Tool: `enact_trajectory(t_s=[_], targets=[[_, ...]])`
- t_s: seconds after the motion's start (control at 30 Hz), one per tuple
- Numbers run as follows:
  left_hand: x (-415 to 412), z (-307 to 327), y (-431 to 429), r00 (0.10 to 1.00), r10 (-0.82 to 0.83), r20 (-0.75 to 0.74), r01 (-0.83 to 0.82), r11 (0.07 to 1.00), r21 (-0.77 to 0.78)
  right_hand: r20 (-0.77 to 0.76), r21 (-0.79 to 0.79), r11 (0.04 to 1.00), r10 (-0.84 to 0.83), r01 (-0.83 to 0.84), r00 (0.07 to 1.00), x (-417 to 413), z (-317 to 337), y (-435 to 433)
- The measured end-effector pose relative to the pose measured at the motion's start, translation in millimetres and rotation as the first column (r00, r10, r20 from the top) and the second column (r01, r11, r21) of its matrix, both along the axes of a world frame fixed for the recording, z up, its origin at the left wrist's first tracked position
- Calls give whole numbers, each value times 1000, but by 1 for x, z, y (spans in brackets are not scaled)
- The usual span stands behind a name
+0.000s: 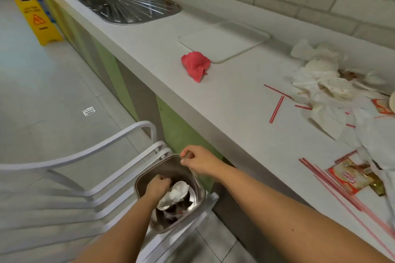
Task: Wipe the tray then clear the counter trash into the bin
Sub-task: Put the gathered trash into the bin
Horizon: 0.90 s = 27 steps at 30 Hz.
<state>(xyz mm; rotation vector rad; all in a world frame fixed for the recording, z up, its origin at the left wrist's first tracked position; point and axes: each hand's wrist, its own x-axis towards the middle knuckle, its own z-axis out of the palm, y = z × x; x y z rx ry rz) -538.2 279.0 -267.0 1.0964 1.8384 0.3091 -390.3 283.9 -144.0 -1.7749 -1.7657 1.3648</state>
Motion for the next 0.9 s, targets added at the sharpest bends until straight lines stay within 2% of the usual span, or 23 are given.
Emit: enact_trajectory(t_s=[0.1, 0.17, 0.23, 0.3, 0.47, 0.53, 0.6, 0.67, 0.77, 0.83, 0.9], targets=[[12, 17, 11, 998, -56, -28, 58, 995, 83, 81, 74, 997, 19, -25, 997, 10, 19, -1], [28, 39, 17, 999, -6, -38, 14, 974, 225, 142, 132, 991, 13, -32, 990, 19, 32, -3], [44, 62, 23, 995, 94, 41, -103, 908, 407, 186, 186, 982, -13, -22, 983, 29, 42, -4], [62, 86, 27, 981, 113, 160, -184, 810, 557, 231, 234, 972, -54, -1, 971, 42, 53, -7], [117, 137, 22, 960, -110, 259, -131, 639, 758, 340, 287, 954, -184, 85, 922, 82, 74, -17], [140, 148, 17, 949, -234, 210, -37, 578, 815, 416, 268, 956, -223, 116, 882, 101, 81, -23], [164, 152, 12, 924, -371, 92, 118, 507, 854, 499, 235, 960, -254, 153, 829, 124, 88, -33], [186, 153, 2, 848, -522, -90, 331, 392, 858, 573, 190, 963, -268, 193, 775, 149, 97, -47], [217, 154, -19, 610, -717, -336, 637, 192, 746, 658, 104, 957, -269, 270, 703, 187, 108, -72], [235, 154, -33, 437, -784, -440, 747, 44, 663, 688, 69, 938, -291, 339, 665, 211, 111, -88], [251, 154, -43, 299, -813, -500, 791, -83, 607, 692, 72, 914, -334, 399, 640, 234, 110, -102]])
